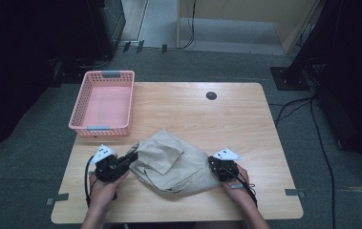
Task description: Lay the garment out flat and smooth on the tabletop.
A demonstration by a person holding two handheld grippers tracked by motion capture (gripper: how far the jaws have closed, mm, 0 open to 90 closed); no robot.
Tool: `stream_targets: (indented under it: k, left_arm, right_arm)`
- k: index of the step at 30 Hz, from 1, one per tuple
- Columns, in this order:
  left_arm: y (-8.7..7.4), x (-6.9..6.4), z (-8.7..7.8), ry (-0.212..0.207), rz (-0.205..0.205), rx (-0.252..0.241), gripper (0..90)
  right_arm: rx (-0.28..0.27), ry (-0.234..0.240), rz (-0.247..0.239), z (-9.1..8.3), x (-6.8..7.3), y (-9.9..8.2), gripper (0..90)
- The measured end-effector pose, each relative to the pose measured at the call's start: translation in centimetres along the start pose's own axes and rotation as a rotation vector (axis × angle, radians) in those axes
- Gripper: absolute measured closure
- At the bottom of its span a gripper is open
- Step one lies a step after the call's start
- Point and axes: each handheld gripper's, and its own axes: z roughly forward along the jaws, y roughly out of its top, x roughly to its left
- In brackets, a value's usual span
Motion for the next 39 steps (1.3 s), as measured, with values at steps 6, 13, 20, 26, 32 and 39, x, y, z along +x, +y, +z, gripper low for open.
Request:
stream_targets:
  k: [6, 13, 20, 26, 32, 39]
  left_arm:
    - [-1.0, 3.5, -0.4, 0.113, -0.081, 0.028, 85.2]
    - [-0.2, 2.4, -0.9, 0.154, -0.030, -0.003, 59.3]
    - [-0.3, -4.0, 1.2, 0.045, 0.254, 0.059, 46.1]
    - [-1.8, -6.3, 3.1, -0.065, 0.406, 0.200, 36.6]
    - [-2.5, -5.7, 3.7, -0.035, 0.390, 0.249, 64.0]
    - [-2.3, -5.0, 3.5, -0.037, 0.367, 0.243, 84.7]
  right_arm:
    - [0.012, -0.022, 0.000, 0.0, -0.5, 0.1, 90.0]
    - [0.020, -0.095, 0.063, -0.4, -2.5, 0.1, 82.5]
    - [-0.060, -0.084, 0.052, -2.3, -2.0, 1.2, 73.3]
    - [-0.064, 0.050, -0.012, -3.5, 0.5, 2.2, 69.8]
    - [-0.034, 0.226, -0.170, -4.2, 5.7, 2.7, 63.2]
    - [-0.015, 0.311, -0.206, -3.7, 9.9, 2.7, 58.4]
